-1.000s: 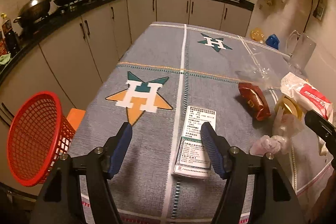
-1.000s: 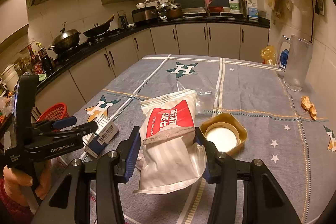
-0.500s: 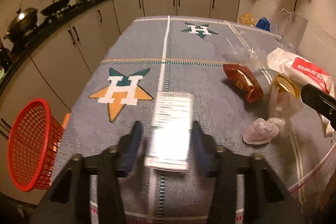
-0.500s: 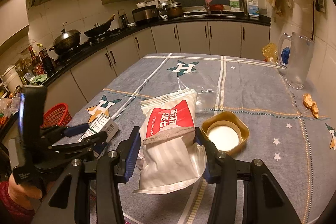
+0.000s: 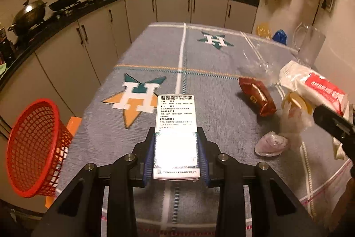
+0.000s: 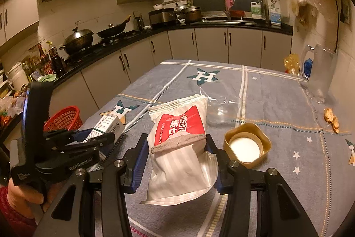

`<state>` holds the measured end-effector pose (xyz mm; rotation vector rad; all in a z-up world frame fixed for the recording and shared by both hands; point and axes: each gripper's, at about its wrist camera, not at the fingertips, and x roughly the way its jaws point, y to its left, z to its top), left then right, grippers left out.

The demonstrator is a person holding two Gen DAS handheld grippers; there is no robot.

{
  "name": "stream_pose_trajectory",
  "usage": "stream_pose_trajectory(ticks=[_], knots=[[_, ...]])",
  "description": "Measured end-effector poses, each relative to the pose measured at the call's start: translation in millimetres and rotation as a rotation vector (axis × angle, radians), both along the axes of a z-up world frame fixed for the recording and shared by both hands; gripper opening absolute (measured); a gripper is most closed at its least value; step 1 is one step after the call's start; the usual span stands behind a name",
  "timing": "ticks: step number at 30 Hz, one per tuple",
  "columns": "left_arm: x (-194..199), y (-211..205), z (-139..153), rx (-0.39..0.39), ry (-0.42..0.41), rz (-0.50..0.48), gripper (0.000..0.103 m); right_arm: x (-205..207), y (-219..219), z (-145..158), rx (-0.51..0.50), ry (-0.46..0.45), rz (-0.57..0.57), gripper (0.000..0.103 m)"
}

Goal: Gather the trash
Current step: 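Carry the white bag and white box over the red basket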

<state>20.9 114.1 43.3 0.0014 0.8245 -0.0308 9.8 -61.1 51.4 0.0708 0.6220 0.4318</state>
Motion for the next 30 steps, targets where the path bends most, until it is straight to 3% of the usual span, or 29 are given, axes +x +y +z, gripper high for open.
stream_pose_trajectory(ticks=[12, 22, 30], knots=[[-31, 53, 29, -0.042, -0.070, 0.080, 0.033, -9, 39, 10, 0.049, 0.072, 0.111, 0.053], [-53, 133, 30, -0.097, -0.096, 0.213, 0.033, -18, 124, 24, -0.020, 0.070, 0.246, 0.053], [-65, 203, 22, -0.132, -0.098, 0.332, 0.033, -9, 200, 19, -0.044, 0.103, 0.358, 0.053]])
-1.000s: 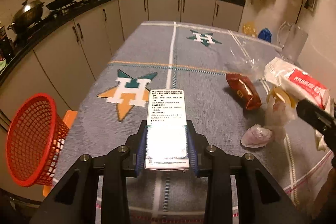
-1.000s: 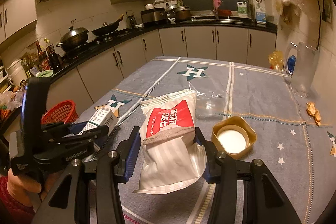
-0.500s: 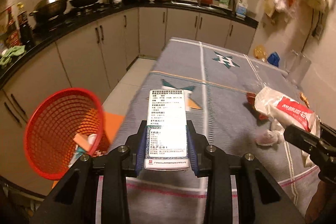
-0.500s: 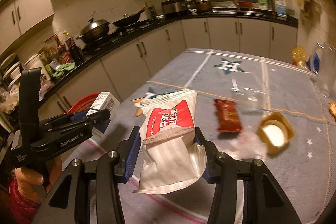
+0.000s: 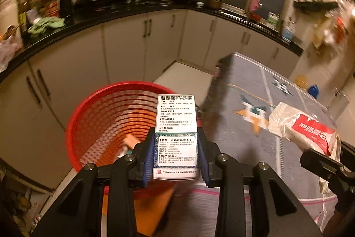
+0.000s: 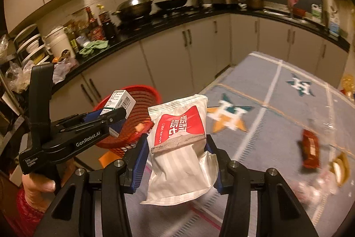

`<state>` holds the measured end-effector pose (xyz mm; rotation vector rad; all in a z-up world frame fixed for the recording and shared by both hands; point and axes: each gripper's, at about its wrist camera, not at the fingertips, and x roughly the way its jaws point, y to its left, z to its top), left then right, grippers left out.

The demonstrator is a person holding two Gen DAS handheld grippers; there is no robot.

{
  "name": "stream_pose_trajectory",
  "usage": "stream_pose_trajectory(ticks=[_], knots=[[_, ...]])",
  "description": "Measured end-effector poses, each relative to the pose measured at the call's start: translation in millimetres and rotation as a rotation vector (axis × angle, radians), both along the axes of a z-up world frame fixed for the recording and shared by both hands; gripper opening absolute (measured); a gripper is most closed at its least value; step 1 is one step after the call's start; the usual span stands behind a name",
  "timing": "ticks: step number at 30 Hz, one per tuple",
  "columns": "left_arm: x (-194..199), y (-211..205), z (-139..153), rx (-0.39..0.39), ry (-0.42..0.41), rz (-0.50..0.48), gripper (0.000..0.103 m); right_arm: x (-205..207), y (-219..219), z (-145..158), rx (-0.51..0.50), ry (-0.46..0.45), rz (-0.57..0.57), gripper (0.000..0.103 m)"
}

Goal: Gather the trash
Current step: 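Carry the white bag and white box over the red basket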

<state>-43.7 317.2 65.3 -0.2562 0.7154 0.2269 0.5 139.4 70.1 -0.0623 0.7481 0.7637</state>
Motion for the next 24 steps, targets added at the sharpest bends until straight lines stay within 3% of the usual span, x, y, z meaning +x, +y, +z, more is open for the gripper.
stream_pose_trajectory(ticks=[9, 16, 24], knots=[[-4, 52, -15, -0.022, 0.030, 0.082, 0.033, 20, 68, -9, 0.032, 0.104, 0.089, 0.054], [-2, 60, -26, -0.017, 0.060, 0.091, 0.033, 32, 106, -19, 0.070, 0.182, 0.127, 0.054], [1, 65, -35, -0.020, 0.082, 0.098, 0.033, 47, 140, -27, 0.067, 0.205, 0.121, 0.056]])
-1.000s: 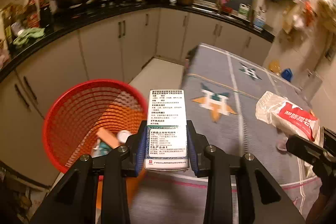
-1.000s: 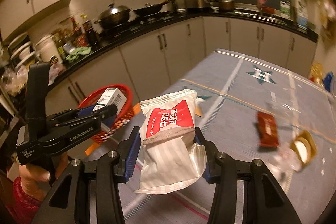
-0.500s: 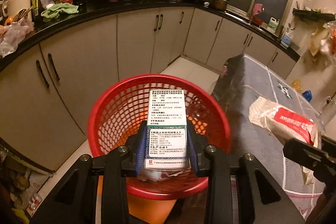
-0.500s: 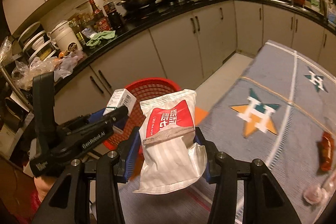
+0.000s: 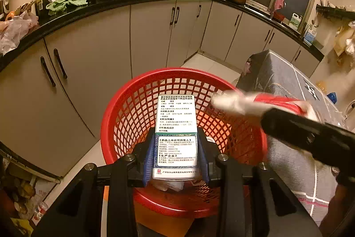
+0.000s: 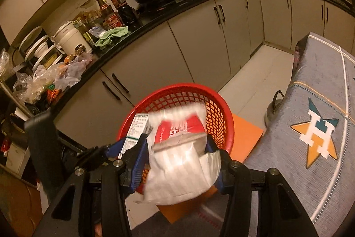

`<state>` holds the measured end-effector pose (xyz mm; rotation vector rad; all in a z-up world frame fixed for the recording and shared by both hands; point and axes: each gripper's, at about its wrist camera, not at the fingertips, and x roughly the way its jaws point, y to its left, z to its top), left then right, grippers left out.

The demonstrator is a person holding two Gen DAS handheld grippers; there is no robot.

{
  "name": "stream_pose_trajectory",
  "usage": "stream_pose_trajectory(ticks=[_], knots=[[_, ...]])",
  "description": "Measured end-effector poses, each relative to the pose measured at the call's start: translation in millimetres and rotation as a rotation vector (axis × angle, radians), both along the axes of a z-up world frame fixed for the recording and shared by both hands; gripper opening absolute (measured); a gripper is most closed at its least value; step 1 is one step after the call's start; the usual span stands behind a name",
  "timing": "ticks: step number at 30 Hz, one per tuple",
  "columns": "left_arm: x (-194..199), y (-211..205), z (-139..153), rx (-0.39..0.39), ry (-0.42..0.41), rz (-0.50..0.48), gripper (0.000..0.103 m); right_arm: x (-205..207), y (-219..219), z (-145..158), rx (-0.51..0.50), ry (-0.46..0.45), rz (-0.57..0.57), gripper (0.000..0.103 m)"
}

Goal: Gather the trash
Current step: 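Carry the white bag and white box over the red basket, then open both tools to drop the bag and box into the red basket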

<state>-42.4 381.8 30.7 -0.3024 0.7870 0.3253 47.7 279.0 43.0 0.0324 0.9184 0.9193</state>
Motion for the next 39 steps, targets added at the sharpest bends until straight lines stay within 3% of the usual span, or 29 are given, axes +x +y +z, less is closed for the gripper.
stream_pose_trajectory(ticks=[5, 9, 17, 26, 39], knots=[[0, 4, -2, -0.006, 0.002, 0.004, 0.033, 11, 1, -9, 0.012, 0.035, -0.012, 0.056], [1, 2, -1, -0.006, -0.006, 0.009, 0.051, 13, -3, -8, 0.039, 0.038, -0.012, 0.058], [-5, -2, 6, 0.005, -0.017, 0.017, 0.053, 8, -17, -1, 0.077, 0.040, -0.012, 0.061], [-12, -25, 22, 0.080, -0.033, 0.017, 0.058, -1, -63, -2, 0.064, 0.042, -0.068, 0.061], [-27, -74, 40, 0.171, -0.036, -0.038, 0.061, -29, -116, -1, 0.066, 0.047, -0.044, 0.061]])
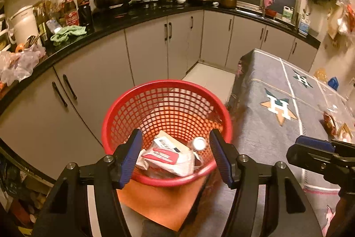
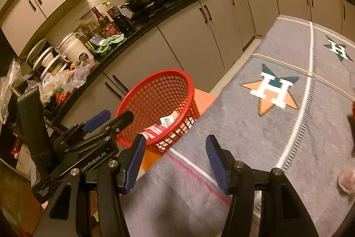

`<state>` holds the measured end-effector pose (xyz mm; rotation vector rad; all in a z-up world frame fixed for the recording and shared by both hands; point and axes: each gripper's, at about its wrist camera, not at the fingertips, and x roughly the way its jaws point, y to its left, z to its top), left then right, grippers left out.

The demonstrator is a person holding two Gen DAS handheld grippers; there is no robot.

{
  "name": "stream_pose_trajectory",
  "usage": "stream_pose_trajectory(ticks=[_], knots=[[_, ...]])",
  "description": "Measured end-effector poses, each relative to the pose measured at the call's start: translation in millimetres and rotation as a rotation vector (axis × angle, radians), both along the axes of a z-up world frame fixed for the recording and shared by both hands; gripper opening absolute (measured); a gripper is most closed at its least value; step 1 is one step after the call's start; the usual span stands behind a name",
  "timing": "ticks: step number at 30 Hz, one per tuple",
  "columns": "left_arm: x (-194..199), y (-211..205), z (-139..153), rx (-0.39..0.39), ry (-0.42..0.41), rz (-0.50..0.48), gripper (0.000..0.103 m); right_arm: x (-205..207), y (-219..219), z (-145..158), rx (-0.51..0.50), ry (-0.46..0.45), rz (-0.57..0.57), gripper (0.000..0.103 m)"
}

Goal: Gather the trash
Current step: 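Open both tools to drop the bag and box into the red basket, then grasp the clear plastic bag with the left tool while the right tool grasps the tan square container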

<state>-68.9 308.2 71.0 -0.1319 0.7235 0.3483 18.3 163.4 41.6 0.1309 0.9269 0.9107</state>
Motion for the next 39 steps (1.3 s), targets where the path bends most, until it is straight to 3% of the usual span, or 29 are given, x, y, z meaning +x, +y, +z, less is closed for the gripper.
stream_pose_trajectory(ticks=[9, 13, 31, 36, 39], knots=[[1, -53, 10, 0.053, 0.000, -0.093, 0.062, -6, -55, 8, 0.018, -0.019, -0.070, 0.061], [4, -81, 11, 0.072, 0.008, -0.142, 0.063, -9, -92, 14, 0.022, -0.055, -0.134, 0.066], [15, -204, 11, 0.184, 0.052, -0.354, 0.067, 2, -247, 19, 0.099, -0.053, -0.415, 0.066], [21, -228, 8, 0.178, 0.081, -0.414, 0.067, 8, -278, 12, 0.141, -0.031, -0.471, 0.066], [27, -250, 5, 0.124, 0.112, -0.513, 0.068, 13, -302, 7, 0.169, -0.012, -0.540, 0.066]])
